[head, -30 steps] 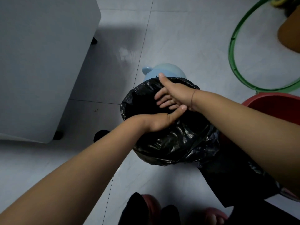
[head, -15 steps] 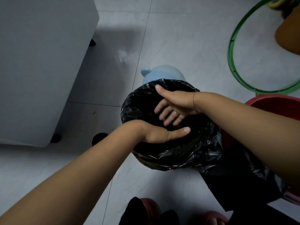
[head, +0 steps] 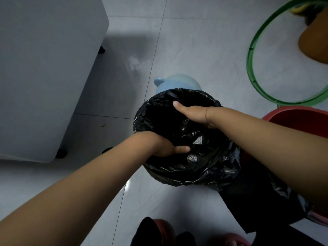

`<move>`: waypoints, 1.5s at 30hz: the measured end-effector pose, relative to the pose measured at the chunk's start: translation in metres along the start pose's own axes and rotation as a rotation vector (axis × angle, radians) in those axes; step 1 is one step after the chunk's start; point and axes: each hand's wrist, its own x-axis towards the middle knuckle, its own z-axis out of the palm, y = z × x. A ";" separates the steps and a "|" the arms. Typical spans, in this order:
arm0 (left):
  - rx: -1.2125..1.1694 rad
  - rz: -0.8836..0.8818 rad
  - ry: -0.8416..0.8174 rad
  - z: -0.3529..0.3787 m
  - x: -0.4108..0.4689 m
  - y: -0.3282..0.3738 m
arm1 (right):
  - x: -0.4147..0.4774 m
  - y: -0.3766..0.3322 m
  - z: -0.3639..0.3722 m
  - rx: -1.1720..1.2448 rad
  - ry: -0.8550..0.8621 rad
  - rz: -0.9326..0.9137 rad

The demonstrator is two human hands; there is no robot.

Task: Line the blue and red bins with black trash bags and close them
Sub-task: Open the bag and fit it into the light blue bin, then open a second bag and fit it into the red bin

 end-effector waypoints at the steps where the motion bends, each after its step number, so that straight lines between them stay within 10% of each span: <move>1: -0.041 0.010 0.012 -0.002 -0.001 0.000 | -0.002 0.000 0.001 0.007 -0.001 -0.014; 13: -0.225 0.237 0.334 -0.024 -0.067 0.044 | -0.168 0.048 -0.053 0.493 0.365 -0.374; 18: -0.398 0.477 0.316 -0.021 -0.088 0.121 | -0.245 0.140 -0.060 0.530 0.600 -0.199; 33: -0.686 0.082 0.068 0.011 -0.018 0.185 | -0.193 0.200 -0.048 1.160 0.188 0.374; 45: -0.559 0.086 0.106 -0.002 -0.037 0.170 | -0.180 0.180 -0.053 1.753 0.366 0.424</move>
